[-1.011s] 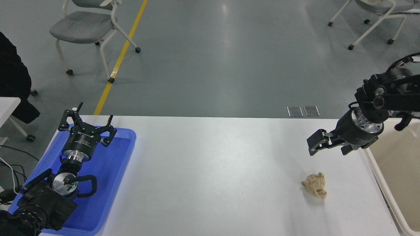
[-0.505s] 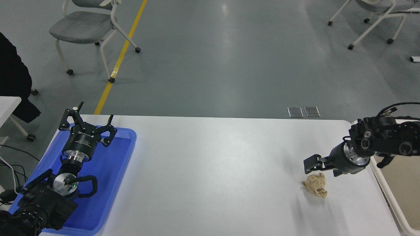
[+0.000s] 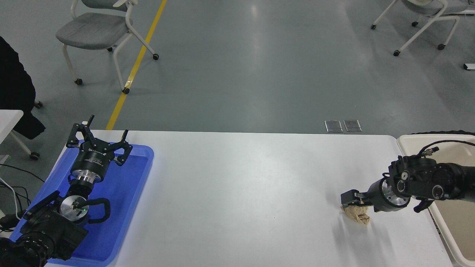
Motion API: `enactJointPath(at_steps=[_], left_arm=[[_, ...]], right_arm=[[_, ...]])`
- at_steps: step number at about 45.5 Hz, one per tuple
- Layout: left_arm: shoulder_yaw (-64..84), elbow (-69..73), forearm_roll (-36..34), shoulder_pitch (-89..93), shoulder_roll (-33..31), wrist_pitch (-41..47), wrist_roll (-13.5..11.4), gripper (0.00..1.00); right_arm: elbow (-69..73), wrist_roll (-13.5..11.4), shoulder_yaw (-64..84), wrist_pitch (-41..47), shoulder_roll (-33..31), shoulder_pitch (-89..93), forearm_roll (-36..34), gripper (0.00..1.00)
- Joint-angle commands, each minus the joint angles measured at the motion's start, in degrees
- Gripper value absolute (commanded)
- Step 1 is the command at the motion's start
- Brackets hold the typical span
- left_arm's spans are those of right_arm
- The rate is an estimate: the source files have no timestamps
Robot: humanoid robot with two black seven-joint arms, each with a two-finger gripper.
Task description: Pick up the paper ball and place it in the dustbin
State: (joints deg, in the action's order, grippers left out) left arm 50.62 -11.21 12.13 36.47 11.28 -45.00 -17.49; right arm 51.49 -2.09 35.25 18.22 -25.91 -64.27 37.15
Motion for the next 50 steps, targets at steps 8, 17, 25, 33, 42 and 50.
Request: enactJointPath(at_steps=[8, 17, 25, 33, 42, 50], left_arm=[[0.0, 0.0, 0.0, 0.0, 0.0, 0.0, 0.0, 1.00], [0.0, 0.0, 0.0, 0.1, 0.0, 0.0, 0.0, 1.00], [0.0, -0.1, 0.0, 0.1, 0.0, 0.0, 0.0, 1.00], [0.0, 0.0, 0.0, 0.1, 0.0, 0.0, 0.0, 1.00], [0.0, 0.0, 0.0, 0.0, 0.0, 0.0, 0.0, 1.00], [0.0, 0.0, 0.0, 0.0, 0.1, 0.0, 0.0, 1.00]], right_arm=[[-1.9, 0.0, -0.8, -6.5, 2.6, 3.4, -0.2, 0.46], [-1.7, -0.2, 0.7, -5.7, 1.0, 1.0, 0.1, 0.00], [0.6, -0.1, 5.5, -4.8, -1.2, -4.4, -0.1, 0.00], [7.1, -0.1, 10.6, -0.4, -5.8, -15.1, -0.8, 0.00], [17.7, -0.1, 21.4, 2.7, -9.4, -32.3, -1.2, 0.00], [27.9, -0.2, 31.0, 5.9, -9.2, -50.4, -5.5, 0.00]])
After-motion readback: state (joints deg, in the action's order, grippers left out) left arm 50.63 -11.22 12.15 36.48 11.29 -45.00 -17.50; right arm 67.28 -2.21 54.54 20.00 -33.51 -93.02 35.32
